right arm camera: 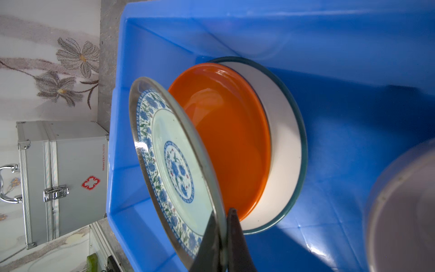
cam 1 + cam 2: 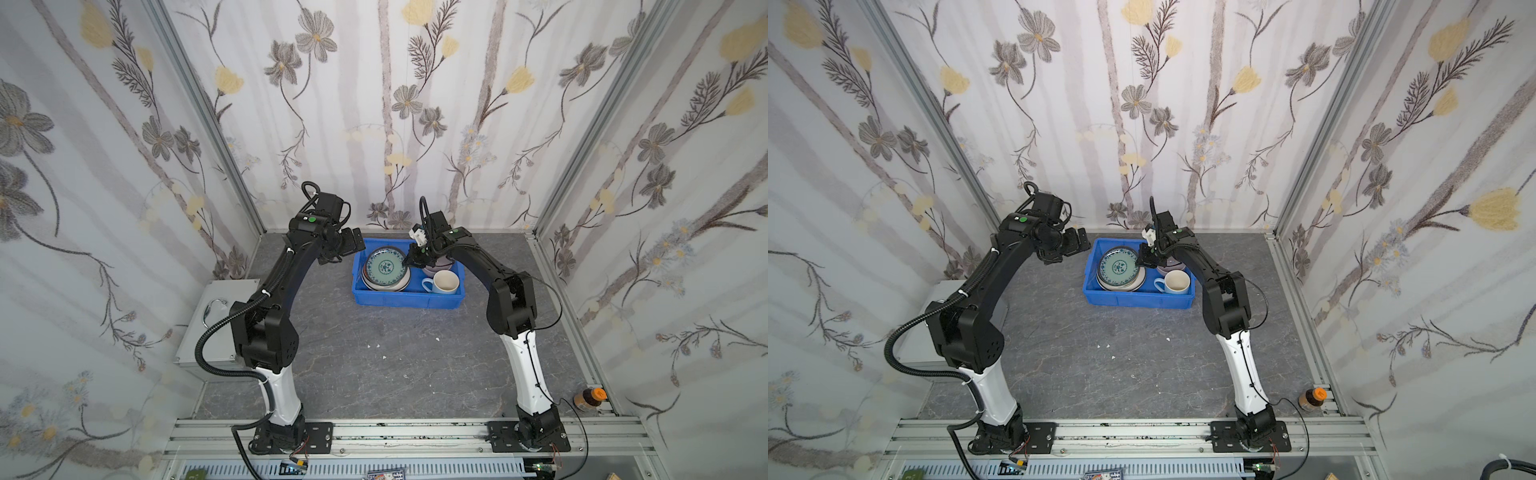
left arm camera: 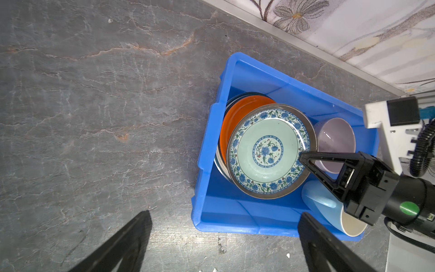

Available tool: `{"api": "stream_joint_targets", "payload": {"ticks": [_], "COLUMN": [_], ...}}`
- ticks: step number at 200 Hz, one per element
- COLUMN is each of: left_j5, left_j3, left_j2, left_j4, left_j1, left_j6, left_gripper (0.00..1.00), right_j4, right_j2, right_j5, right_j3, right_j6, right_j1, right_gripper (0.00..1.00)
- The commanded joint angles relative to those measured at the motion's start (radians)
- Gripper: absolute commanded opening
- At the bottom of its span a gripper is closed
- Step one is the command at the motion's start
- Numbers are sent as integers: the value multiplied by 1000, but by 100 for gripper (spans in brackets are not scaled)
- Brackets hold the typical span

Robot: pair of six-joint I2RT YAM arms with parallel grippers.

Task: Place the mixed dishes into the plastic bin
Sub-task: 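Lower the floral plate onto the stacked plates and open the right gripper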

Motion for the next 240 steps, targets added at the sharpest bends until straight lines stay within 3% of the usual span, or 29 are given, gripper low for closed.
{"api": "stream_joint_targets", "payload": {"ticks": [1, 72, 105, 121, 173, 240], "left_j5": [22, 46, 66, 71, 78, 52], "left_j3": [48, 102, 86, 66, -11, -134], "left_j2": [37, 91, 91, 83, 39, -51], "left_j4": [-45, -67, -59, -50, -20, 2], "left_j1": [3, 11, 12, 11, 9, 10], "left_j6": [26, 34, 28, 24, 7, 5], "left_gripper": [100, 100, 100, 100, 100, 100], "right_j4": [70, 74, 44, 18, -55, -47], "right_j2": [27, 71, 69, 62, 35, 40], "right_j5": [-33, -64, -51, -26, 85, 102], "right_j3": [37, 72, 73, 73, 69, 69], "right_j6": [36, 56, 34, 13, -38, -46], "right_j1": [-6, -5, -3, 1, 3, 30], "right_gripper": [7, 11, 35, 42, 43, 44]}}
